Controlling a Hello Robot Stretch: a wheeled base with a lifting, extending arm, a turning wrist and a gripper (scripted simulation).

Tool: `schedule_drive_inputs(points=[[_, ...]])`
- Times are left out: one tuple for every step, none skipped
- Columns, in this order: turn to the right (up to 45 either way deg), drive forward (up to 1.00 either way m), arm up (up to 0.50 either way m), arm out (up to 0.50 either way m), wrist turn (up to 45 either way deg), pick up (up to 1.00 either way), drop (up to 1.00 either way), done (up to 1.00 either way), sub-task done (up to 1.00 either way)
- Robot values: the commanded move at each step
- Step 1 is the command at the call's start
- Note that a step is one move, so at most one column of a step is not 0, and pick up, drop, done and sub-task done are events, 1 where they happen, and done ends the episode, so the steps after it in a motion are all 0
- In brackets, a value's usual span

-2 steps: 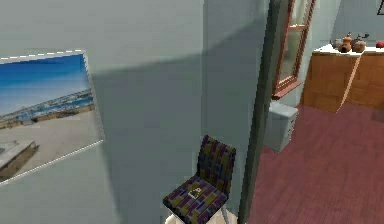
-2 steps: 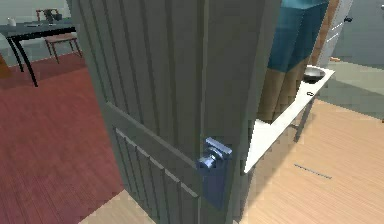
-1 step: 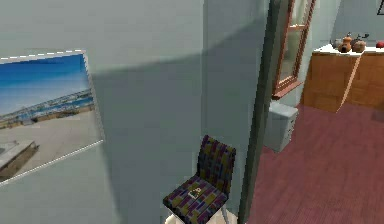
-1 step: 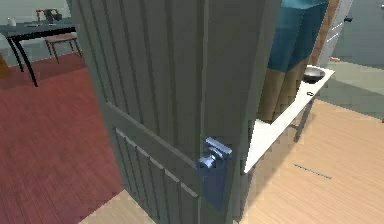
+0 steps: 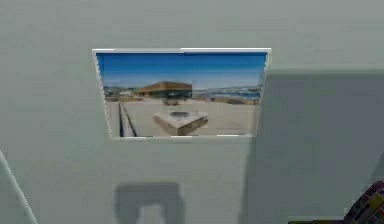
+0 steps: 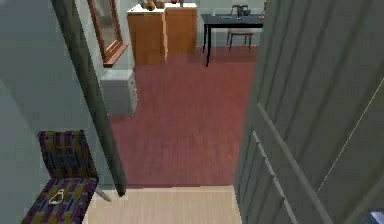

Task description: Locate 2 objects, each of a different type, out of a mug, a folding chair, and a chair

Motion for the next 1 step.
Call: schedule_drive_inputs(points=[[-45.0,0.00,0.00,0.00,0.0,0.00,0.00,0.00,0.00]])
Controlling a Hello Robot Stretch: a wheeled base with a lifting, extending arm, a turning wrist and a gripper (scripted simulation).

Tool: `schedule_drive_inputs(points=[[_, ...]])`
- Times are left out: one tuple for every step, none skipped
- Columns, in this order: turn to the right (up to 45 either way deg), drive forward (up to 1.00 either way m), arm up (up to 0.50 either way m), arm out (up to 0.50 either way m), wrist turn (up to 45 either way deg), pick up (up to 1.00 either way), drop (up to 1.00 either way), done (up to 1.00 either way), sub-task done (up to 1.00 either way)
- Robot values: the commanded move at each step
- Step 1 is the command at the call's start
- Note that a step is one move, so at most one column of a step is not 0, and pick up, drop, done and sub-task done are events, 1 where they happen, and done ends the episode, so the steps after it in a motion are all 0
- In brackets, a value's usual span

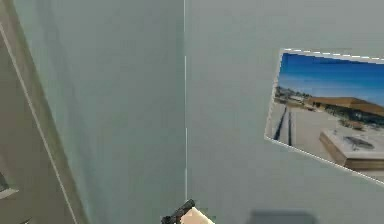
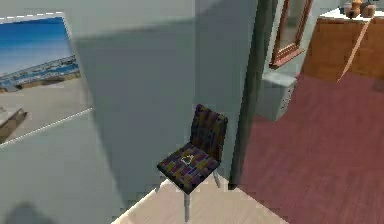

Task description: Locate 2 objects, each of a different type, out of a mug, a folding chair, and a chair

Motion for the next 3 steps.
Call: schedule_drive_inputs(points=[[-45.0,0.00,0.00,0.00,0.0,0.00,0.00,0.00,0.00],[-27.0,0.00,0.00,0.00,0.0,0.00,0.00,0.00,0.00],[0.0,0.30,0.00,0.00,0.0,0.00,0.00,0.00,0.00]])
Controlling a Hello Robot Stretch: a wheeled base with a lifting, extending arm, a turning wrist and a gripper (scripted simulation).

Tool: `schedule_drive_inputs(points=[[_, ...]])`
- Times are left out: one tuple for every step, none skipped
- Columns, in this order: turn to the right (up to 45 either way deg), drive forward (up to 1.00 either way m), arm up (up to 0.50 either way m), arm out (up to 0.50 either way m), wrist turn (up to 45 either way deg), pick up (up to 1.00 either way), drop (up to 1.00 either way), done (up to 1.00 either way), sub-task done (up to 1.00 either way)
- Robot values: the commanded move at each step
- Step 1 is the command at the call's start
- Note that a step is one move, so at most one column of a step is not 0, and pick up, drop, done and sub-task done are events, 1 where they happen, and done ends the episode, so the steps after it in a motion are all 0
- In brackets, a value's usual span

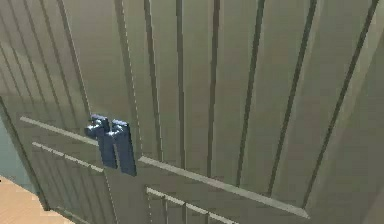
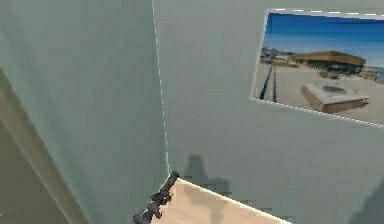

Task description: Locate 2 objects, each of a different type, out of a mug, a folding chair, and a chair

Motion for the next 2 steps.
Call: schedule_drive_inputs(points=[[-45.0,0.00,0.00,0.00,0.0,0.00,0.00,0.00,0.00],[-21.0,0.00,0.00,0.00,0.0,0.00,0.00,0.00,0.00]])
